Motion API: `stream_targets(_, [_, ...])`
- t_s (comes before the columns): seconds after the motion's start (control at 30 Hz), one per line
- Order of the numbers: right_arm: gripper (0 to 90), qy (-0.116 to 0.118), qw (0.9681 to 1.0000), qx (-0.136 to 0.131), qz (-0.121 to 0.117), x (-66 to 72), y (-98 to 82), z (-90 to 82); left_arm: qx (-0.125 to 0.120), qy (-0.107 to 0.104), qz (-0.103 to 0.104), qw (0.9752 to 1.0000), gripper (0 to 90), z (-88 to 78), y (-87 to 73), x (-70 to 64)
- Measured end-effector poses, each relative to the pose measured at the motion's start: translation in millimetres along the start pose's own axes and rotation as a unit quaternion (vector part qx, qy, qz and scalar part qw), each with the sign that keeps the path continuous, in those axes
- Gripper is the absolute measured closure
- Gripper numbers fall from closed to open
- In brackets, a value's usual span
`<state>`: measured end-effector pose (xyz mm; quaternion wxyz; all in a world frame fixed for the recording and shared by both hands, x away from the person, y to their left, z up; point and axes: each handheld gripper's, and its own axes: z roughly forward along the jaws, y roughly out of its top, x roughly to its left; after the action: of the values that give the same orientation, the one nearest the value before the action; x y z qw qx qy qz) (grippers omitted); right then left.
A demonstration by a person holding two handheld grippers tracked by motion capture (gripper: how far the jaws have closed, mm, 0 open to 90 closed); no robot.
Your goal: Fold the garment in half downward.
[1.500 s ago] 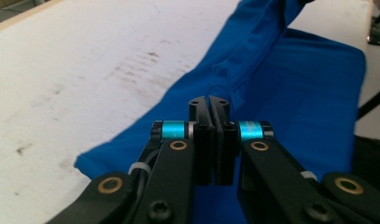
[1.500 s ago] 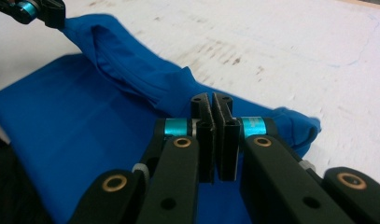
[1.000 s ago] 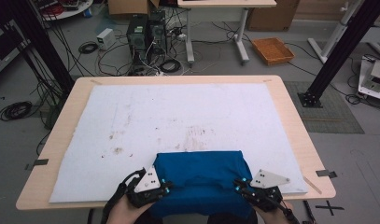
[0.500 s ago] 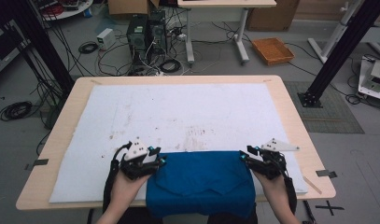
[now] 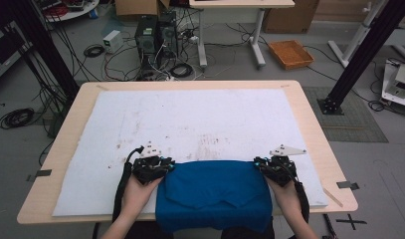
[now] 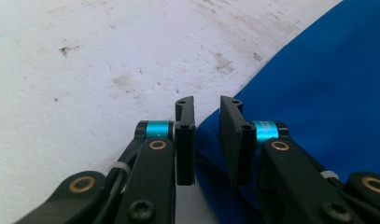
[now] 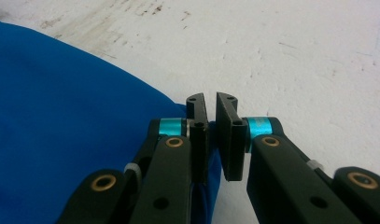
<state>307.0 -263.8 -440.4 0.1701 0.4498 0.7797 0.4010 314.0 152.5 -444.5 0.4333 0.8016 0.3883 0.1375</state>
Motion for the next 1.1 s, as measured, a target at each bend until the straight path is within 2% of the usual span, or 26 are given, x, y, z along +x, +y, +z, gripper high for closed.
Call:
stream_targets(0.03, [76.7, -0.004, 1.0000, -0.006, 0.003, -0.5, -0.4, -2.8, -0.009, 0.001, -0.007, 0.9999, 64.8, -4.0, 0.8, 1.4])
stream_targets(0.07, [76.7, -0.004, 1.0000, -0.006, 0.003, -0.5, -0.4, -2.8, -0.009, 0.001, -0.007, 0.9999, 62.2, -4.0, 0.8, 1.4])
stream_targets(0.1, [66.6, -0.007, 0.9997, -0.016, 0.019, -2.6, 1.6, -5.9, -0.022, -0.004, -0.017, 0.9996, 59.5, -7.2, 1.4, 3.7])
stream_targets(0.13, [62.6, -0.006, 0.9995, -0.021, 0.025, -4.6, 2.8, -6.4, -0.022, -0.004, -0.017, 0.9996, 56.5, -7.2, 1.4, 3.7])
stream_targets(0.17, [62.6, -0.006, 0.9995, -0.021, 0.025, -4.6, 2.8, -6.4, -0.024, -0.008, -0.021, 0.9994, 56.5, -7.6, 1.4, 5.4])
stream_targets(0.2, [54.4, -0.005, 0.9988, -0.023, 0.044, -8.5, 4.2, -5.1, -0.016, -0.020, -0.036, 0.9990, 51.3, -5.6, 0.9, 8.1])
stream_targets(0.27, [51.1, 0.000, 0.9986, -0.016, 0.051, -10.9, 3.8, -2.3, -0.010, -0.022, -0.038, 0.9990, 50.3, -3.8, 0.3, 8.1])
stream_targets(0.3, [49.8, 0.016, 0.9976, 0.006, 0.067, -14.4, 1.3, 4.6, 0.008, -0.021, -0.036, 0.9991, 50.2, -0.2, -0.8, 6.8])
stream_targets(0.33, [51.2, 0.020, 0.9971, 0.016, 0.072, -15.3, -0.6, 7.1, 0.017, -0.021, -0.041, 0.9988, 50.5, 1.7, -1.5, 6.4])
stream_targets(0.37, [56.8, 0.023, 0.9969, 0.022, 0.072, -16.1, -2.4, 8.9, 0.025, -0.028, -0.044, 0.9983, 53.4, 2.9, -2.6, 6.6])
stream_targets(0.4, [61.8, 0.031, 0.9970, 0.021, 0.068, -16.7, -3.9, 9.7, 0.023, -0.033, -0.046, 0.9981, 61.1, 3.6, -4.4, 6.0])
stream_targets(0.43, [71.9, 0.039, 0.9968, 0.022, 0.067, -16.4, -4.5, 9.0, 0.019, -0.029, -0.041, 0.9985, 66.3, 3.1, -6.0, 5.1])
stream_targets(0.47, [71.9, 0.039, 0.9968, 0.022, 0.067, -16.4, -4.5, 9.0, 0.019, -0.029, -0.041, 0.9985, 72.5, 3.1, -6.0, 5.1])
stream_targets(0.5, [81.0, 0.048, 0.9970, 0.022, 0.057, -14.1, -4.7, 7.8, 0.016, -0.034, -0.046, 0.9983, 76.8, 2.9, -7.4, 4.4])
stream_targets(0.67, [85.3, 0.043, 0.9984, 0.012, 0.036, -11.5, -2.2, 6.4, 0.010, -0.036, -0.048, 0.9982, 83.6, 2.6, -6.1, 7.4])
stream_targets(0.77, [85.7, 0.029, 0.9992, 0.007, 0.026, -13.7, 8.9, 13.0, -0.002, -0.029, -0.061, 0.9977, 84.0, 9.1, 1.2, 20.9])
stream_targets(0.8, [85.6, 0.028, 0.9994, 0.003, 0.020, -14.7, 12.9, 15.8, -0.002, -0.029, -0.061, 0.9977, 84.0, 9.1, 1.2, 20.9])
stream_targets(0.83, [85.6, 0.028, 0.9994, -0.002, 0.018, -16.4, 17.2, 19.5, -0.007, -0.022, -0.056, 0.9982, 84.0, 12.1, 9.1, 29.2])
stream_targets(0.87, [85.6, 0.028, 0.9994, -0.002, 0.018, -16.4, 17.2, 19.5, -0.007, -0.022, -0.056, 0.9982, 83.9, 12.1, 9.1, 29.2])
stream_targets(0.9, [85.6, 0.023, 0.9997, -0.001, 0.013, -20.5, 26.7, 26.9, -0.005, -0.009, -0.047, 0.9988, 83.9, 15.5, 18.8, 37.4])
stream_targets(0.97, [85.6, 0.018, 0.9998, -0.003, 0.004, -25.1, 37.1, 34.1, -0.009, -0.001, -0.047, 0.9988, 83.9, 19.5, 28.2, 45.7])
stream_targets(1.0, [85.6, 0.015, 0.9999, -0.003, 0.006, -27.5, 42.2, 37.3, -0.009, -0.001, -0.047, 0.9988, 83.9, 19.5, 28.2, 45.7])
stream_targets(1.03, [85.6, 0.015, 0.9999, -0.003, 0.005, -29.9, 47.6, 40.9, -0.007, 0.007, -0.040, 0.9991, 83.8, 24.0, 37.0, 54.0])
stream_targets(1.07, [85.6, 0.015, 0.9999, -0.003, 0.005, -29.9, 47.6, 40.9, -0.007, 0.007, -0.040, 0.9991, 83.8, 24.0, 37.0, 54.0])
stream_targets(1.1, [85.6, 0.011, 0.9999, -0.008, -0.001, -34.1, 57.6, 47.2, -0.012, 0.017, -0.040, 0.9990, 83.7, 28.2, 44.1, 61.0])
